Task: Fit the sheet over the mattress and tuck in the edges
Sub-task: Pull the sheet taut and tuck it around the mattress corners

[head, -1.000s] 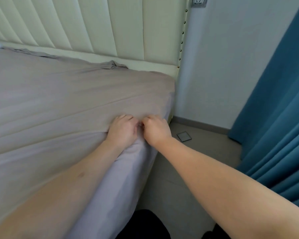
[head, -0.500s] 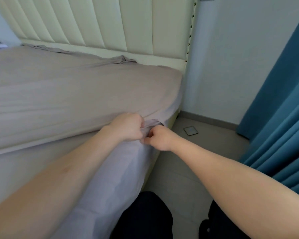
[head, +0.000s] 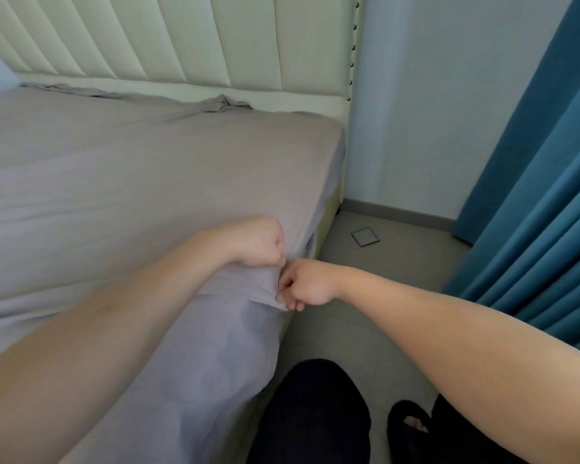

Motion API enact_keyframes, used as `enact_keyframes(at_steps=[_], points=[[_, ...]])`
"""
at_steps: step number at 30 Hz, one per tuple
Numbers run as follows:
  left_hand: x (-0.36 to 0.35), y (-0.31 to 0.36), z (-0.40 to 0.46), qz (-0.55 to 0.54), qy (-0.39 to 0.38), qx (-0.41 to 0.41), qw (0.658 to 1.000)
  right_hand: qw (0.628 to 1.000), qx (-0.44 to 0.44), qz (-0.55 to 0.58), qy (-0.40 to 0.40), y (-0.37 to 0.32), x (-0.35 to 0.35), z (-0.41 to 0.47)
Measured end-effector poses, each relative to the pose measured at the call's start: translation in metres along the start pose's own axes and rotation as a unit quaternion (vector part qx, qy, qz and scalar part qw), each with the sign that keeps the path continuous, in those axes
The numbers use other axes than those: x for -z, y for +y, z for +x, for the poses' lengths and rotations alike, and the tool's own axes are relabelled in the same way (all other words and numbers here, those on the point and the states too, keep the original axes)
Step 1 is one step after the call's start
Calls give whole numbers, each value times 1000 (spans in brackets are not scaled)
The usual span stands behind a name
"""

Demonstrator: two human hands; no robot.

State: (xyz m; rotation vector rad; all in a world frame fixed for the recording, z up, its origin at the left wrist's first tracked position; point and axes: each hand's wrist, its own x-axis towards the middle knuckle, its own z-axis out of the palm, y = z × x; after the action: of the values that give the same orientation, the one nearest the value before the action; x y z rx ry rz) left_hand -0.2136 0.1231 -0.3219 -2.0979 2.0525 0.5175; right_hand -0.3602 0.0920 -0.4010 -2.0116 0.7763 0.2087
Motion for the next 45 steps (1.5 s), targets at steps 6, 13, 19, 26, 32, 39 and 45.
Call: enact_keyframes(at_steps=[6, 13, 19, 26, 32, 39, 45], points=[[-24, -14, 46, 59, 167, -1, 984, 982, -109, -53, 142, 29, 20, 11], [-52, -12, 54, 133, 227, 1, 965, 903, -207, 270, 264, 60, -16, 43], [-56, -12, 56, 152, 241, 13, 958, 748, -140, 617, 201, 65, -45, 70], [-57, -8, 59, 194, 214, 28, 957, 834, -223, 386, 326, 92, -49, 85], [-60, 24, 62, 328, 190, 74, 922, 818, -231, 441, 287, 100, -48, 80], [-73, 42, 87, 416, 207, 43, 884, 688, -122, 558, 447, 91, -11, 69], [-77, 40, 93, 363, 213, 50, 906, 693, -55, 673, 252, 52, 1, 81]])
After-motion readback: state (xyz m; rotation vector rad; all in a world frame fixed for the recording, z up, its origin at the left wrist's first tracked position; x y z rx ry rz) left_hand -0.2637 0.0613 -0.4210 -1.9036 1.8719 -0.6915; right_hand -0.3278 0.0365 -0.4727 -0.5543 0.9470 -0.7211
